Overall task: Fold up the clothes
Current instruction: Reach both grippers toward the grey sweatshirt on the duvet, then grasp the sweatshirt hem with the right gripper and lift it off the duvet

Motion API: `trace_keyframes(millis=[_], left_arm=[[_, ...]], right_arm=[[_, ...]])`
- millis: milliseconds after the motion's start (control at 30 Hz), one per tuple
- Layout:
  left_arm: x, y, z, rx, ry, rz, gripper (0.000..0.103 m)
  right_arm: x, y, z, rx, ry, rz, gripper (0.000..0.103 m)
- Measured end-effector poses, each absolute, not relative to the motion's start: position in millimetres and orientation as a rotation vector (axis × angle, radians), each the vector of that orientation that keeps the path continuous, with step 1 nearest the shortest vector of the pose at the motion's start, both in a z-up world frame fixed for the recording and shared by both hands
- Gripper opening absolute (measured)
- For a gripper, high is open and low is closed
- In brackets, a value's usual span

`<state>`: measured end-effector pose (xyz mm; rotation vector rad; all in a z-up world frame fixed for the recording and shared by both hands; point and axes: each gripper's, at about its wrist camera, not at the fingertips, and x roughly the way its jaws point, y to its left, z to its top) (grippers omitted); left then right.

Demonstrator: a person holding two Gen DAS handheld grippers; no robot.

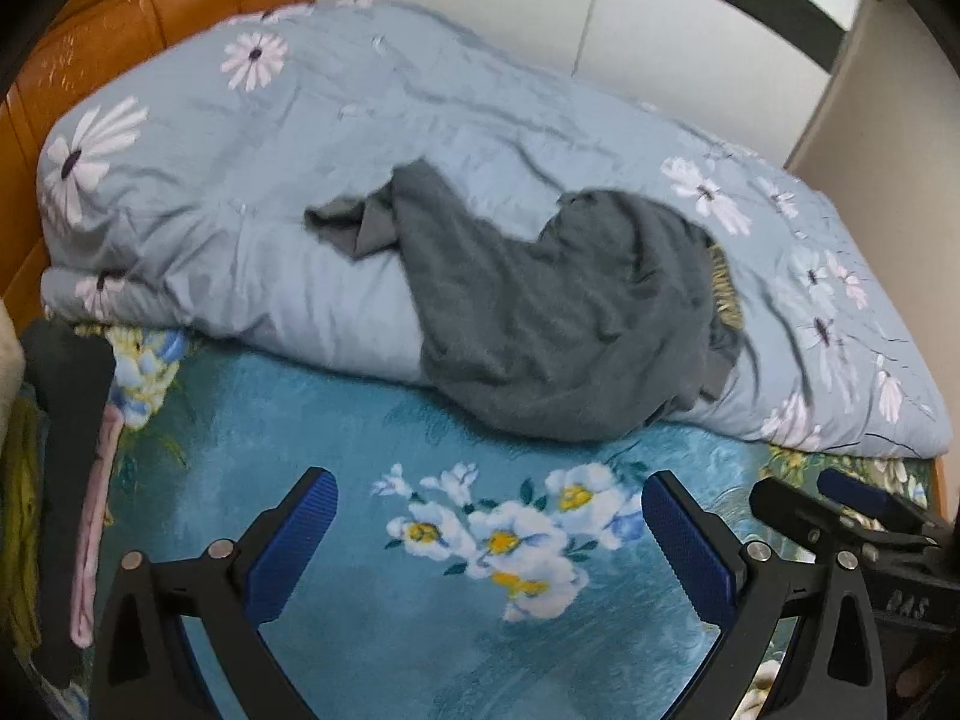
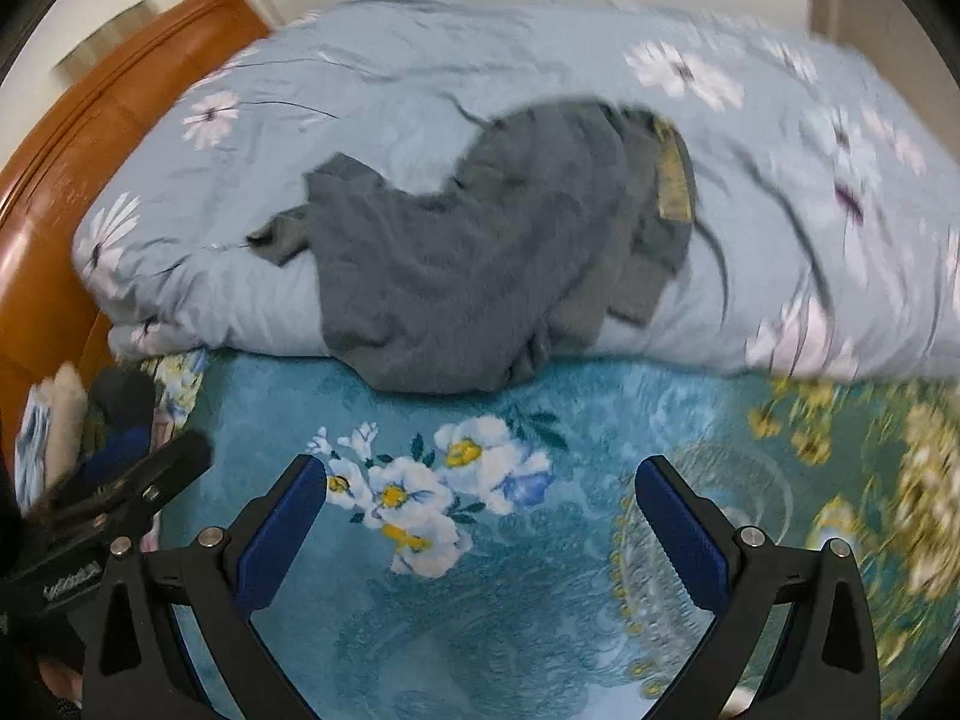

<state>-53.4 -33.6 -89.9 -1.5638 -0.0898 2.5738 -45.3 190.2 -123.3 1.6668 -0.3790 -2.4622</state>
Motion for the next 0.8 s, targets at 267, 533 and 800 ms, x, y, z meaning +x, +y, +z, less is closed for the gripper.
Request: trace_keyframes(millis=[267,533,800], left_arm=[[-54,-61,-107,-1.651,-0.107,2.611,0.103],[-49,-84,-116,-1.7,-0.121,2.586,0.103],[-44,-93,-120,-1.758,-0.229,2.555,0.103]], right_arm=[[-111,213,-181,1.799,-0.776,-2.441,0.094],[-157,216,-212,1.792,-1.09,-2.392,0.055],[-151,238,-216,1.659,-1.579,-2.21,0.004]])
